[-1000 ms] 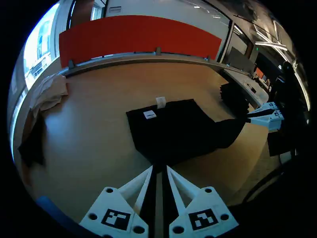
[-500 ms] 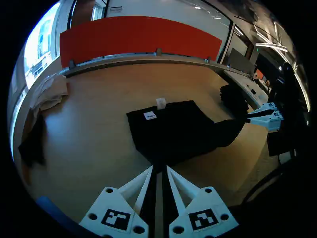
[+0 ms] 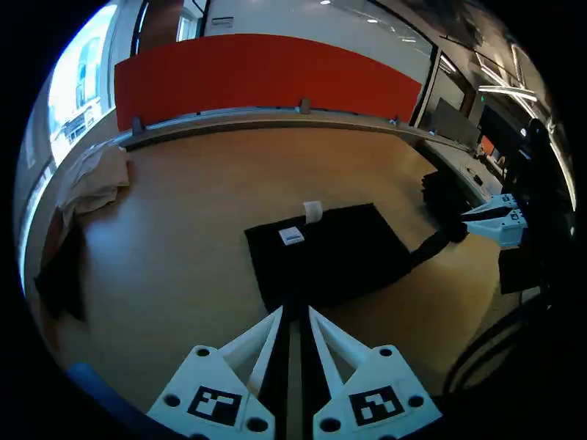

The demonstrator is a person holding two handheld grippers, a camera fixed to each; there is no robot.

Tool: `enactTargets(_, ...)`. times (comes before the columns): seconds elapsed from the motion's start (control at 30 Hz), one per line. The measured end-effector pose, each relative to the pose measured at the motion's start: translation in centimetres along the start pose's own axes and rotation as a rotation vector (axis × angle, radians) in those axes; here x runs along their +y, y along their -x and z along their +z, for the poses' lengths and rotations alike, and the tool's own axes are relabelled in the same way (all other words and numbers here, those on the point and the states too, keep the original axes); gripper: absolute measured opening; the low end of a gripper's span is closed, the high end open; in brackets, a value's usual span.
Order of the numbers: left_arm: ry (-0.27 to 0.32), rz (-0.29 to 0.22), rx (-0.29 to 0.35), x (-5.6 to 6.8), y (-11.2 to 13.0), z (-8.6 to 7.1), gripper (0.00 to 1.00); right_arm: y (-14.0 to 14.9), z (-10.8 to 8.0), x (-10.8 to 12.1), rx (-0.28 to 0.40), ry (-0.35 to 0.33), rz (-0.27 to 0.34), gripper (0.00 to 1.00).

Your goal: Fold towel

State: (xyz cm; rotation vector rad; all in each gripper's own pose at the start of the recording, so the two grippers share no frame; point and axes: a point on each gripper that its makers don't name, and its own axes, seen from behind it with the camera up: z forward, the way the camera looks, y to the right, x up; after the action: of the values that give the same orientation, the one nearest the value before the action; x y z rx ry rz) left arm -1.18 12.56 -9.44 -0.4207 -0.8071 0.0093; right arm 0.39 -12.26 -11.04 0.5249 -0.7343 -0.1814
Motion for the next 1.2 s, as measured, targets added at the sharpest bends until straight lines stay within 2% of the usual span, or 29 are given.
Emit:
enactTargets(0.27, -0.036, 0.002, 0.016, -2.1, -2.1, 4.1, 0.09, -1.2, 3.9, 2.3, -0.005, 0.029, 0.025, 0.13)
enactTargets(0.5, -0.045, 0.028, 0.01, -3.2, -2.7, 7.2, 0.09, -1.0, 6.6, 3.4, -0.027, 0.044, 0.039, 0.13)
enactTargets(0.67, -0.038, 0.039, 0.009, -3.4, -2.9, 8.3, 0.09, -0.7, 7.6, 3.7, -0.039, 0.049, 0.049, 0.13)
enactTargets(0.87, -0.027, 0.027, 0.009, -3.5, -3.1, 9.3, 0.1, -0.6, 8.5, 4.3, -0.048, 0.059, 0.063, 0.13)
enactTargets(1.2, -0.046, 0.047, -0.022, -4.8, -2.2, 12.3, 0.11, -0.4, 11.1, 5.7, -0.07, 0.076, 0.072, 0.13)
